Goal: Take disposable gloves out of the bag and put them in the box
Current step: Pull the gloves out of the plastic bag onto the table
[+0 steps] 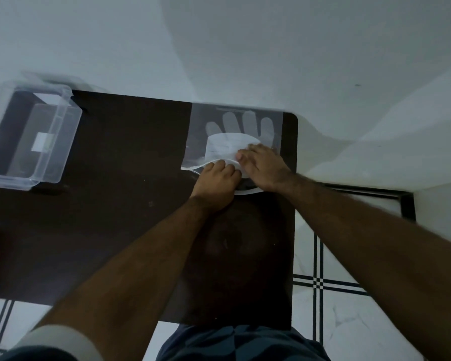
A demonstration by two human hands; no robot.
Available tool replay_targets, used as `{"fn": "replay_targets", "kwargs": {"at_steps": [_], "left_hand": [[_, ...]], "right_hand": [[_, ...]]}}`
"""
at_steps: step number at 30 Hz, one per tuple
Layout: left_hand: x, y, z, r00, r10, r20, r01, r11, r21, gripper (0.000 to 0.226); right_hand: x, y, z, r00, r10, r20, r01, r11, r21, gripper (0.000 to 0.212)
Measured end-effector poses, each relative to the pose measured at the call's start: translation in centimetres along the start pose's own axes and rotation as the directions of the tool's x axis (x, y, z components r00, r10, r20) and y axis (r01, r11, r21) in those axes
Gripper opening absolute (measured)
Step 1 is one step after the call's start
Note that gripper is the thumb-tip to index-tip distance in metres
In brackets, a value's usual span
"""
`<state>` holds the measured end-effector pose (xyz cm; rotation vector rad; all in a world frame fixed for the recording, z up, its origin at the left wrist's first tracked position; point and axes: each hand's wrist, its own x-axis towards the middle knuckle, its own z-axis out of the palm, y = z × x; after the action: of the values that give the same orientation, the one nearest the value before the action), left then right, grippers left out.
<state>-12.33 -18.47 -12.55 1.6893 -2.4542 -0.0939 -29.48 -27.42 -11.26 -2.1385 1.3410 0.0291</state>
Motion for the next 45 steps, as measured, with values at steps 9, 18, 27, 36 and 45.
{"fn": "replay_targets", "kwargs": {"at_steps": [9,18,27,36,45], "left_hand": [[-3.9,0.1,0.9,0.981,0.078,-0.180,-0.088,0.995,-0.050,0.013],[-7.9,1.8,0.6,0.969,0.110,-0.223,-0.129,0.989,-0.070,0.010],[-12.3,1.5,0.7,0.962,0.148,-0.230,-0.169,0.983,-0.072,0.010],[-19.3,1.7,0.7,0.977,0.142,-0.159,-0.153,0.987,-0.057,0.020],[-24.8,2.3,-0.8,0.982,0.090,-0.164,-0.100,0.994,-0.054,0.016]], "right_hand": [[0.7,-0.3,-0.6,0.988,0.014,0.152,0.017,0.979,-0.204,0.069],[0.9,0.3,-0.1,0.994,-0.003,0.111,0.049,0.910,-0.411,0.079],[1.5,0.7,-0.7,0.996,-0.023,0.090,0.054,0.928,-0.369,0.077],[-0.9,-2.1,0.8,0.986,-0.132,-0.104,0.075,0.899,-0.431,0.056],[-4.6,-5.7,6.1,0.991,-0.126,-0.050,0.094,0.904,-0.418,0.046]]}}
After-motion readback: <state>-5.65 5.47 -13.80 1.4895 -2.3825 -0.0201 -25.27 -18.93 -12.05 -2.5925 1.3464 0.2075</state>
